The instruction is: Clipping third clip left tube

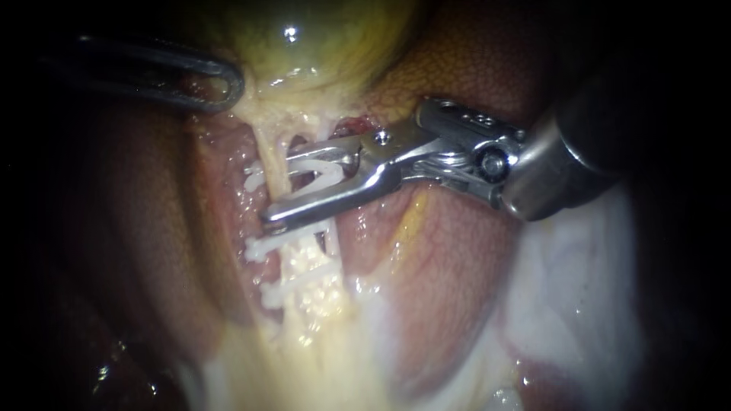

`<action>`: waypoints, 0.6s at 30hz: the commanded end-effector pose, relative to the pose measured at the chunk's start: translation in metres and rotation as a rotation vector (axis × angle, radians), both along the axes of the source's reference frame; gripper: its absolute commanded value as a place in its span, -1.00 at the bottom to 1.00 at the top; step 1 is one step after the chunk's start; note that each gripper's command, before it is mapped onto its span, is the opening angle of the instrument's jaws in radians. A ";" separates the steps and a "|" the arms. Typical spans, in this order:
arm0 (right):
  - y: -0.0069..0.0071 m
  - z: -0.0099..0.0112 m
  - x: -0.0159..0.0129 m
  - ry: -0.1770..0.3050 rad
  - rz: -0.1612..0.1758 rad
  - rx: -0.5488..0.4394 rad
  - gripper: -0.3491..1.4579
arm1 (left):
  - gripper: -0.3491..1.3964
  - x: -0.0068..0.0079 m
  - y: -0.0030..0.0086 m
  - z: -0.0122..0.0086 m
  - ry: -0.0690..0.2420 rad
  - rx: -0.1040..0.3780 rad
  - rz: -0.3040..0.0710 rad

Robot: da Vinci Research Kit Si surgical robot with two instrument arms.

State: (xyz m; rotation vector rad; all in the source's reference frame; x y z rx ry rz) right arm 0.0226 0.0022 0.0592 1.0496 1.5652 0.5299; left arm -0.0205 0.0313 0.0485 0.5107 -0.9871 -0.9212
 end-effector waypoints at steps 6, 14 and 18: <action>0.0009 -0.0025 0.0001 -0.008 -0.001 0.014 -0.25 | -1.00 0.0000 0.0000 0.0000 0.000 0.000 0.000; 0.0023 -0.0044 0.0008 -0.031 0.047 0.038 -0.37 | -1.00 0.0000 0.0000 0.0001 0.000 0.000 0.000; 0.0023 -0.0043 0.0010 -0.031 0.050 0.038 -0.52 | -1.00 0.0000 0.0000 0.0001 0.000 0.000 0.000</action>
